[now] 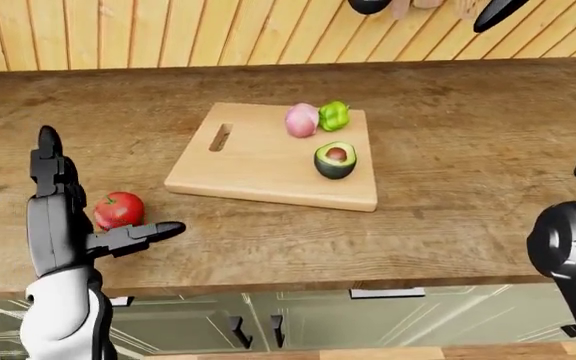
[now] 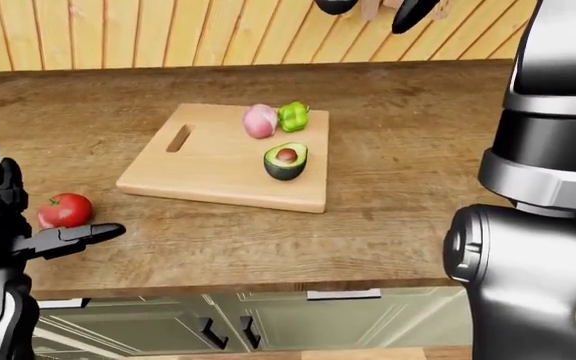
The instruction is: Place the avocado, onion, tomato and bell pepper on the cutting board.
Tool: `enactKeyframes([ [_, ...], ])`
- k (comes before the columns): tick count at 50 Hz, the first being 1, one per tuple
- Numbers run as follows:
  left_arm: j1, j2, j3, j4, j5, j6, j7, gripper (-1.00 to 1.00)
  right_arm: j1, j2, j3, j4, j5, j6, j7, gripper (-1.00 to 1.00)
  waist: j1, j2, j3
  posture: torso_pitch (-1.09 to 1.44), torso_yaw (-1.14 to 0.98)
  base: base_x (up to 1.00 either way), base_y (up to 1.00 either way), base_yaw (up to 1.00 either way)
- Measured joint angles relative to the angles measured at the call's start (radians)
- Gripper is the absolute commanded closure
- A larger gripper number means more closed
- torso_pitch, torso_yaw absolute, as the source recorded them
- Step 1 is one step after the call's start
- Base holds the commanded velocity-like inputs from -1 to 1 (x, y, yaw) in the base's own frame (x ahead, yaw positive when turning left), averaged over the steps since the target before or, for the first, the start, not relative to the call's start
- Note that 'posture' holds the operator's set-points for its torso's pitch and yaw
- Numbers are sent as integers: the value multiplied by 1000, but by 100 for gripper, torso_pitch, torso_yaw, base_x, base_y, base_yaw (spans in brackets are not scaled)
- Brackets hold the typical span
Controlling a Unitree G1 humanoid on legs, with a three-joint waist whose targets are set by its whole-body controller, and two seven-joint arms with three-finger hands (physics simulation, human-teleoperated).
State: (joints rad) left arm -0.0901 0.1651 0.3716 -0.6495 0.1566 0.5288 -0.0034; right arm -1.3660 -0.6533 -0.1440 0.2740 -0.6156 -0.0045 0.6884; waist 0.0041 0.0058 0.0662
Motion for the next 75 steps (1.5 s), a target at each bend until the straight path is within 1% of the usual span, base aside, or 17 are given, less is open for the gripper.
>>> enactKeyframes([
  [9, -4, 2, 0, 104, -2, -66, 21, -100, 1, -4, -4, -3, 3, 2, 2, -100, -1, -1, -3, 0, 0, 0, 0, 0],
  [17, 0, 2, -2, 130, 1, -89, 43, -100, 16, -3, -4, -9, 5, 4, 0, -100, -3, 0, -5, 0, 0, 0, 0, 0],
  [33, 8, 2, 16, 172, -10, -113, 92, -100, 31, 1, -4, -23, 4, 5, -1, -100, -3, 2, -6, 0, 0, 0, 0, 0],
  [43, 7, 6, 0, 201, 8, -116, 108, -100, 31, 4, -1, -24, 2, 7, 3, -100, -3, 3, -5, 0, 0, 0, 0, 0],
  [44, 6, 7, -2, 203, 9, -117, 108, 69, 32, 3, -2, -25, 2, 6, 3, -100, -3, 2, -5, 0, 0, 0, 0, 0],
  [45, 5, 8, -3, 207, 12, -120, 109, 100, 33, 1, -3, -25, 3, 5, 3, -100, -3, 2, -6, 0, 0, 0, 0, 0],
  [54, -1, 9, -23, 217, 47, -138, 108, 100, 33, -9, -9, -28, 7, 9, 3, -100, -4, 4, -9, 0, 0, 0, 0, 0],
  [57, 1, 5, -12, 216, 29, -142, 98, 100, 44, -7, -10, -38, 9, 7, 2, -100, -4, 5, -11, 0, 0, 0, 0, 0],
  [62, 8, 7, -12, 211, 30, -149, 97, 100, 56, -3, -8, -39, 8, 3, 1, -100, -5, 6, -10, 0, 0, 0, 0, 0],
  [65, 8, 11, -9, 166, 34, -99, 83, 100, 57, -3, -8, -36, 7, 1, 0, -100, -6, 4, -5, 0, 0, 0, 0, 0],
  [68, 0, 22, 1, 78, 40, -28, 58, 100, 58, -5, -9, -32, 6, 1, 0, -100, -7, 1, -1, 0, 0, 0, 0, 0],
  [71, -35, 45, 12, 0, 52, 33, 34, 100, 61, -2, -7, -33, 5, 2, -1, -100, -6, 1, -2, 0, 0, 0, 0, 0],
  [75, -90, 80, 16, -52, 71, 99, 7, 100, 60, -2, -6, -36, 5, 0, 0, -100, -5, 5, -4, 0, 0, 0, 0, 0],
])
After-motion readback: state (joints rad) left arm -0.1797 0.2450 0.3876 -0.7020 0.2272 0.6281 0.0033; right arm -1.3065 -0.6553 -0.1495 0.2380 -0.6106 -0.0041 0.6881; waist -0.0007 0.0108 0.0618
